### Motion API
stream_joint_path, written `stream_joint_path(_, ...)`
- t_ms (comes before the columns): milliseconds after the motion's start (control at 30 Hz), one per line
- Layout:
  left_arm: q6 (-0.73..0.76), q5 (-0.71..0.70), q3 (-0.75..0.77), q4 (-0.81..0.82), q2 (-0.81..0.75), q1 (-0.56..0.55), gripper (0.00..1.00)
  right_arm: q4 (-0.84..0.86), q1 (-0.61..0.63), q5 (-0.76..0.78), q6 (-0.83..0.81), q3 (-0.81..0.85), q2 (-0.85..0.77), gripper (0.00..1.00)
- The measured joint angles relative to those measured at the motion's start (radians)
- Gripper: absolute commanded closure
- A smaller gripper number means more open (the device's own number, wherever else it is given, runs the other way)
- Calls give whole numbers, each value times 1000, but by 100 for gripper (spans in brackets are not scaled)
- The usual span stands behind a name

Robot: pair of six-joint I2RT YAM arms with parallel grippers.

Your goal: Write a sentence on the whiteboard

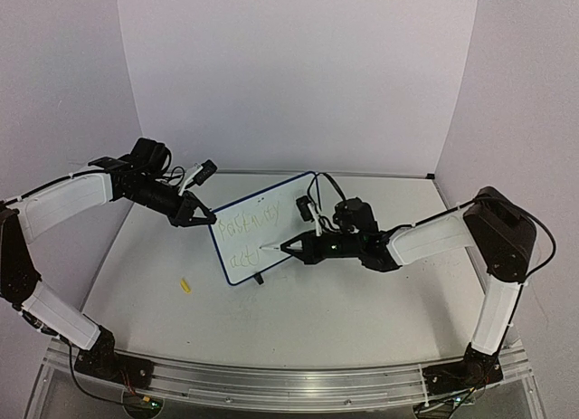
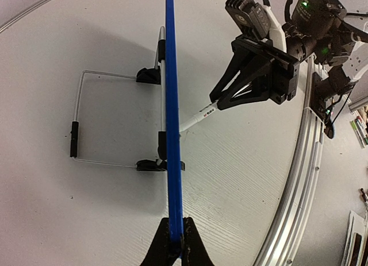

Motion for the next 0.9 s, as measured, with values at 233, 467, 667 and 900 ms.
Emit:
stream_joint_path(233,0,0,0,0,0,0,100,-27,0,4,-2,0,8,100)
stream_joint_path(467,0,0,0,0,0,0,100,-49,0,20,-4,-1,11,100)
stream_joint_path(667,0,0,0,0,0,0,100,-60,3,38,-10,-2,4,100)
stream_joint_path(900,0,0,2,0,1,0,100,-75,3,66,-15,-2,-26,100)
